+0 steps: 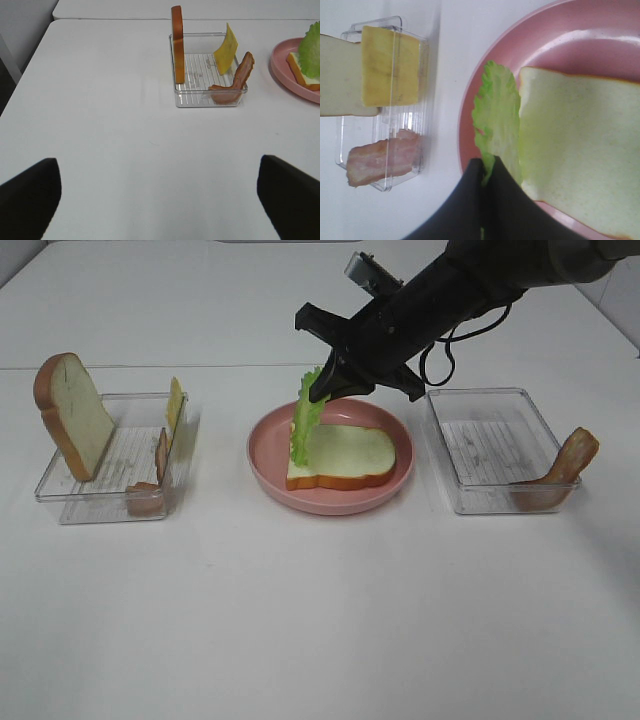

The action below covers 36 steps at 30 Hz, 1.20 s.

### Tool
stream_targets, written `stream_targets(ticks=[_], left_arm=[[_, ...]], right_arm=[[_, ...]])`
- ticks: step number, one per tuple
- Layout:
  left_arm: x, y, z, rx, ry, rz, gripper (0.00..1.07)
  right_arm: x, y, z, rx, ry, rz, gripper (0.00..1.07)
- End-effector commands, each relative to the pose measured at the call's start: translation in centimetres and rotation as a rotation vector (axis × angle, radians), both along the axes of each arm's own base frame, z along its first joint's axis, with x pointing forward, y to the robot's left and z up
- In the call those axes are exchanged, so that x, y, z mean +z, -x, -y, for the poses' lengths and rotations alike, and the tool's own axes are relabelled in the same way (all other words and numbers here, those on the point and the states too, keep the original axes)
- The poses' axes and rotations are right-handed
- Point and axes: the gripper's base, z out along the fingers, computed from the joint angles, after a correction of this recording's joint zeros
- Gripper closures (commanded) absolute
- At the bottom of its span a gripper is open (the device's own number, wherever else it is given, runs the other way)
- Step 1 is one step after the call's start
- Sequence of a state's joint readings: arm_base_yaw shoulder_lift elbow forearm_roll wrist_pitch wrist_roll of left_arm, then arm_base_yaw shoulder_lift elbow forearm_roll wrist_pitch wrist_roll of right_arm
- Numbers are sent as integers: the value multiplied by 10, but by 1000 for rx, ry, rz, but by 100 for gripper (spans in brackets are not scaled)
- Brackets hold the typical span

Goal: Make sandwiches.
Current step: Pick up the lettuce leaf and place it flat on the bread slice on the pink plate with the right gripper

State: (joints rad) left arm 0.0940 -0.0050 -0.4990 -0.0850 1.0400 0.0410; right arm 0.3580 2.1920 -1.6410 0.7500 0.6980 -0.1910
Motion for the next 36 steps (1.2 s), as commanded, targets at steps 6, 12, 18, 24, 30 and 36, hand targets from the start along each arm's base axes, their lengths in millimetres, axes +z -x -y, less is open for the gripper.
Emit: stream_targets(ticks=[6, 12, 18, 24, 30, 36], left_arm=[[0, 2, 0, 7, -2, 18, 7], [0, 2, 0, 7, -3, 18, 7], [0, 2, 0, 7, -3, 18, 7], [0, 2, 0, 7, -3, 18, 7], [0, 2, 0, 7, -3, 18, 7], [0, 2, 0, 7, -3, 18, 7]], right_arm=[[-1, -1, 6, 19, 75, 14, 107], [-4, -2, 11, -5, 139, 9, 107], [-6, -3, 16, -14, 202, 15, 107], [-6, -3, 16, -16, 204, 16, 101], [-6, -3, 16, -18, 203, 15, 42], [6, -2, 20, 12, 247, 52, 8]])
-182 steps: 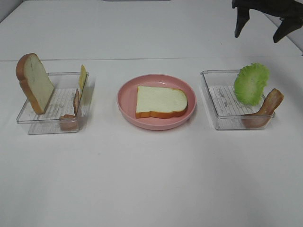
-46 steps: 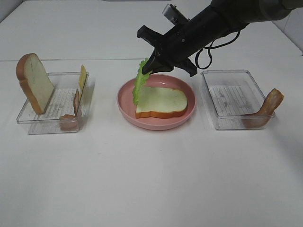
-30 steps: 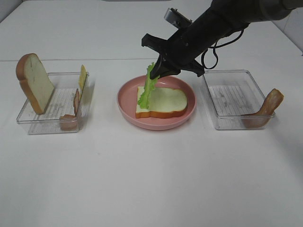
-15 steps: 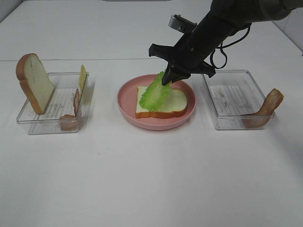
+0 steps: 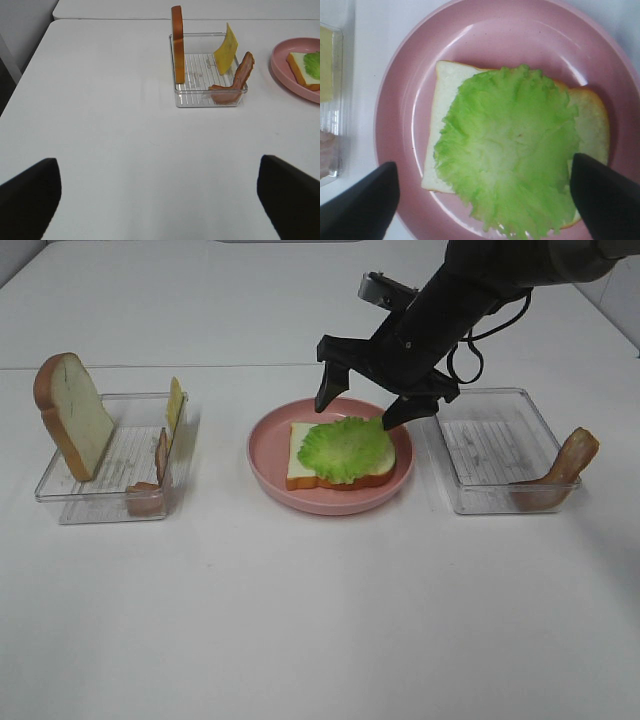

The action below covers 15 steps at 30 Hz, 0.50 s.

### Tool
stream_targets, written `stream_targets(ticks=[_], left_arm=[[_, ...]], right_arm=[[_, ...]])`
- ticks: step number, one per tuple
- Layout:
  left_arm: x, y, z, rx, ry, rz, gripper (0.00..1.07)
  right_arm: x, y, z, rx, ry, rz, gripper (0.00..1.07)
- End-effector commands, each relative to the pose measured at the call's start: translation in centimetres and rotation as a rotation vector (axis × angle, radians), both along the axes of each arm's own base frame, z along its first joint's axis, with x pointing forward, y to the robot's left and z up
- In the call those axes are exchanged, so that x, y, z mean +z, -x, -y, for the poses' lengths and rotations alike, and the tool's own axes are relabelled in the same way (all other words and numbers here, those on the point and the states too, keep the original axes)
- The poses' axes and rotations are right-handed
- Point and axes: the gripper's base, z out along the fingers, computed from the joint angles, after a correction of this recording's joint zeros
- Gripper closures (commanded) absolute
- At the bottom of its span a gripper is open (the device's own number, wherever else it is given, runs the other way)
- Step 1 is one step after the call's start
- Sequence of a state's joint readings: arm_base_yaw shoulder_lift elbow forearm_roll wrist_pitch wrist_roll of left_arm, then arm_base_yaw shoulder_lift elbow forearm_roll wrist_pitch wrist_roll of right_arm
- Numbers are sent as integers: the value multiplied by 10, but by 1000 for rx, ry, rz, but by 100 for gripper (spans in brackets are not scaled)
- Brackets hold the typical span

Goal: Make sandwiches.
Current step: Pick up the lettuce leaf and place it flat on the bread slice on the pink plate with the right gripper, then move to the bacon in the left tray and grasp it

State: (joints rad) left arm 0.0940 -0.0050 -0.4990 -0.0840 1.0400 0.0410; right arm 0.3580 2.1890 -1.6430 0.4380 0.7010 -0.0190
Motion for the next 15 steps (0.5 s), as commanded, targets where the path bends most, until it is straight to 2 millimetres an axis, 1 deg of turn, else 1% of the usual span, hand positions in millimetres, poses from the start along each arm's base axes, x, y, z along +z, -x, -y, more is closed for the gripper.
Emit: stream_targets(ticks=[1, 2, 4, 7, 9, 10, 11, 12, 13, 14, 15], left_arm=[[0, 2, 0, 7, -2, 18, 7], [0, 2, 0, 7, -2, 18, 7], [0, 2, 0, 7, -2, 18, 7], [0, 2, 0, 7, -2, 18, 7], [0, 2, 0, 7, -3, 18, 7], [0, 2, 0, 7, -3, 18, 7], [0, 2, 0, 7, -3, 18, 7], [0, 2, 0, 7, -3, 18, 7], [0, 2, 0, 7, -3, 18, 7], [0, 2, 0, 8, -4, 18, 7], [0, 2, 0, 8, -4, 18, 7]], right_arm=[[22, 0, 5, 23, 34, 52, 8], [22, 0, 5, 23, 34, 52, 8], [33, 3, 8, 20, 61, 59, 8], [36, 5, 9, 18, 68, 56, 8], [53, 12, 16, 22, 113, 48, 8], [53, 12, 16, 22, 113, 48, 8], [58, 14, 18, 28, 135, 47, 8], [65, 19, 25, 32, 182, 34, 8], [65, 19, 25, 32, 182, 34, 8], [73, 22, 35, 20, 234, 21, 8], [73, 22, 35, 20, 234, 21, 8]])
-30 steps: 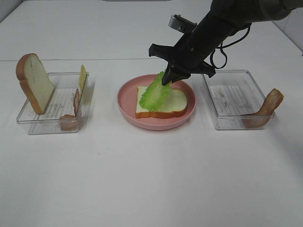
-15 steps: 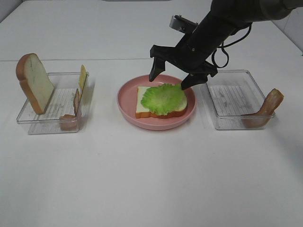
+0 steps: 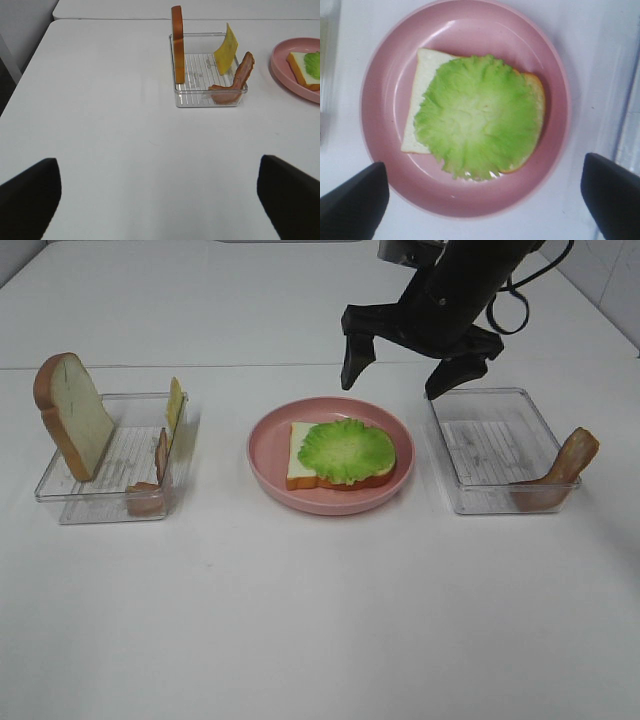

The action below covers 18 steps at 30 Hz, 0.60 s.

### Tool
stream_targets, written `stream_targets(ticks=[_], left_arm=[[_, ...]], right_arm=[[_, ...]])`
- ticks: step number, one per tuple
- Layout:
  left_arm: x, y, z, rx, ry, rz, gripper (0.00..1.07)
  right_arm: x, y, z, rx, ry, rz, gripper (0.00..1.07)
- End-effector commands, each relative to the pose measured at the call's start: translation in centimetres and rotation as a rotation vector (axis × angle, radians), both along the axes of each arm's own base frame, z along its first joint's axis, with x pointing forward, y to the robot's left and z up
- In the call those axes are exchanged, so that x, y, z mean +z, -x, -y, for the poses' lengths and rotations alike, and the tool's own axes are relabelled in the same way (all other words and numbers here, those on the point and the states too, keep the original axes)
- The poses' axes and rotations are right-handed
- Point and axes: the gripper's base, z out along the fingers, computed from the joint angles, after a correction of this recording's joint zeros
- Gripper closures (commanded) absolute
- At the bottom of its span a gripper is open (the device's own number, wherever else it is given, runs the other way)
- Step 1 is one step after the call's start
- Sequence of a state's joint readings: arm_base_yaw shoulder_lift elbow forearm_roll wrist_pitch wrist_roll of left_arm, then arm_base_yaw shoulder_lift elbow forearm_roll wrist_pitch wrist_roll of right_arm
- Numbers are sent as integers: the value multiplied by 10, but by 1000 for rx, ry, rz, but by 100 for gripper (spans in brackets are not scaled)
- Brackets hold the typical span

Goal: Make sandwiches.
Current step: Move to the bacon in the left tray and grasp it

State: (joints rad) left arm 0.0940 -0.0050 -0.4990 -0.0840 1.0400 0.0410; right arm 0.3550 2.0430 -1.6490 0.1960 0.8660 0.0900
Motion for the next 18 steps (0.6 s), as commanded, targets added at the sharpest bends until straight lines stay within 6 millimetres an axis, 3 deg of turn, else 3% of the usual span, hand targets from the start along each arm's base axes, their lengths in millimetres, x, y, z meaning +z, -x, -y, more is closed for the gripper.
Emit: stream_targets(ticks=[1, 2, 4, 5, 7, 8, 9, 11, 12, 13, 15, 16, 18], left_arm=[[0, 2, 0, 8, -4, 18, 7], [0, 2, 0, 8, -4, 18, 7], [0, 2, 0, 8, -4, 18, 7], [0, 2, 0, 8, -4, 18, 7], [0, 2, 0, 8, -4, 18, 7], [0, 2, 0, 8, -4, 18, 7], [0, 2, 0, 8, -4, 18, 7], [0, 2, 0, 8, -4, 18, 7], [0, 2, 0, 8, -4, 18, 7], [0, 2, 0, 8, -4, 18, 7], [0, 2, 0, 8, -4, 18, 7], [0, 2, 0, 8, -4, 18, 7], [0, 2, 0, 8, -4, 18, 7]], right_arm=[[17, 7, 16, -20, 86, -21, 8], [24, 8, 29, -39, 127, -33, 9], [26, 9, 36, -46, 142, -48, 9], [29, 9, 52, -73, 154, -82, 9], [29, 9, 59, -82, 158, -101, 9], [29, 9, 79, -109, 170, -144, 9], [29, 9, 79, -109, 170, -144, 9], [28, 7, 107, -144, 178, -178, 9], [28, 7, 107, -144, 178, -178, 9], [28, 5, 121, -163, 177, -180, 9], [28, 4, 128, -171, 177, -178, 9], [29, 3, 144, -198, 175, -173, 9], [29, 2, 151, -208, 174, -170, 9]])
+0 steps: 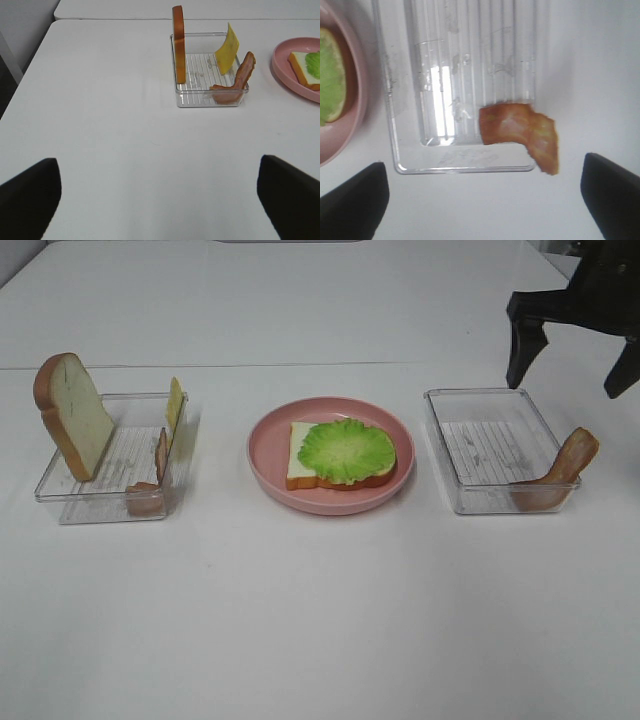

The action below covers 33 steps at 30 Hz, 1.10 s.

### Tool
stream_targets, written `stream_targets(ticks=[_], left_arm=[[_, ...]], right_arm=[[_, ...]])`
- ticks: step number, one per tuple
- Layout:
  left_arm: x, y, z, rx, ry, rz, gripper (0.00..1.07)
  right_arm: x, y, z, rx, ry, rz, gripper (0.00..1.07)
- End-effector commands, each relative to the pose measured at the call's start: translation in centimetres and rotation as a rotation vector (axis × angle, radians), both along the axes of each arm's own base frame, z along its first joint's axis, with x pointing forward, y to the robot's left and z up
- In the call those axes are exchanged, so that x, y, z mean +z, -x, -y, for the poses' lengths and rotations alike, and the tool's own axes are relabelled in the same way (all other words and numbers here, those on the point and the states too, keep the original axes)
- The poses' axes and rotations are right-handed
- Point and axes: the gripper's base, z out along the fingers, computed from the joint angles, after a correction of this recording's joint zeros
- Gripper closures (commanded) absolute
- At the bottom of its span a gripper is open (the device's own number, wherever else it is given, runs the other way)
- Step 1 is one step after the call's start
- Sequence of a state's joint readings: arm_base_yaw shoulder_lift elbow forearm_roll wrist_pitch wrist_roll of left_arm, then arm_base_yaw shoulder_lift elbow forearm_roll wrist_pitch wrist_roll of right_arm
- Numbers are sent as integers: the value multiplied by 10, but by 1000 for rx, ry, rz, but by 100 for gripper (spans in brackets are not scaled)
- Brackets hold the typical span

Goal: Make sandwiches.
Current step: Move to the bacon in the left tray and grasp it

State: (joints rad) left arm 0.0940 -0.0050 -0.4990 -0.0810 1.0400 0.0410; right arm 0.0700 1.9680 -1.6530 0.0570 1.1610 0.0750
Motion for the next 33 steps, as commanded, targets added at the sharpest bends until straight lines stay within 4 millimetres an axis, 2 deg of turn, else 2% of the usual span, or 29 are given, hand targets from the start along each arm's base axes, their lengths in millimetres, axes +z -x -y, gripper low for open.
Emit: stream_targets(ticks=[1, 6, 7, 17, 24, 33], left_arm=[[0, 2, 0, 6, -1, 18, 7], [0, 2, 0, 6, -1, 18, 7], [0, 2, 0, 6, -1, 18, 7], [0, 2, 0, 6, -1, 18, 7], [0, 2, 0, 6, -1, 18, 7], [0, 2, 0, 6, -1, 18, 7]], right_arm=[[2, -2, 30, -18, 4, 21, 9], [-5, -4, 44, -30, -12, 56, 9], [-13, -3, 47, -29, -22, 57, 9], [-45, -11, 48, -5, -24, 29, 10], [-70, -12, 47, -20, -33, -62, 11], [-84, -5, 45, -32, -51, -92, 15]])
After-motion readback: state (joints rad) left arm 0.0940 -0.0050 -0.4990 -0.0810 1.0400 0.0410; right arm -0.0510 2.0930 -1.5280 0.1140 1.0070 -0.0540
